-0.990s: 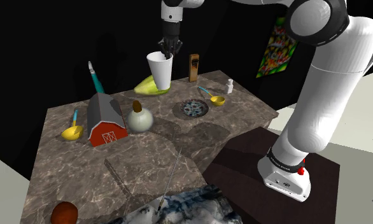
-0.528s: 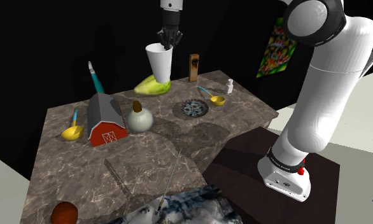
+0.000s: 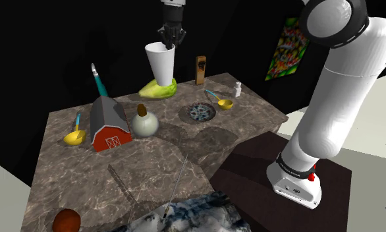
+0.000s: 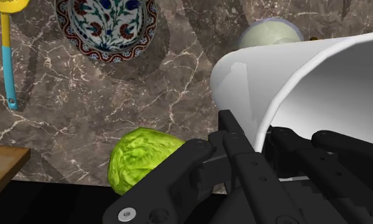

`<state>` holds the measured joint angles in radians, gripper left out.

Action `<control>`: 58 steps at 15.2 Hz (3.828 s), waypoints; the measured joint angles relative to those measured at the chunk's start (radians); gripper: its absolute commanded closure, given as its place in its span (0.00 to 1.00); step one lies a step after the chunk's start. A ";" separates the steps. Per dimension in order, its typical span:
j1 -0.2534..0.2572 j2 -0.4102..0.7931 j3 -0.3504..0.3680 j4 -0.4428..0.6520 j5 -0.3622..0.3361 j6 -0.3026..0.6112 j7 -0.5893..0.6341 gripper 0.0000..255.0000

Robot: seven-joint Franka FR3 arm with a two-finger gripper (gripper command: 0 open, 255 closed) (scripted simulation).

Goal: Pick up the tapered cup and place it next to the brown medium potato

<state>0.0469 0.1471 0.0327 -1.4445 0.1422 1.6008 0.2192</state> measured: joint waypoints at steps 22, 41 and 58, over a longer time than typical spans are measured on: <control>0.269 -0.083 0.235 -0.120 -0.034 0.104 0.496 1.00; 0.562 0.211 0.384 0.217 -0.202 0.078 0.920 1.00; 0.538 0.183 0.379 -0.049 -0.190 0.316 0.908 1.00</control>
<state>0.5849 0.3304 0.4122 -1.4932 -0.0482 1.9169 1.1272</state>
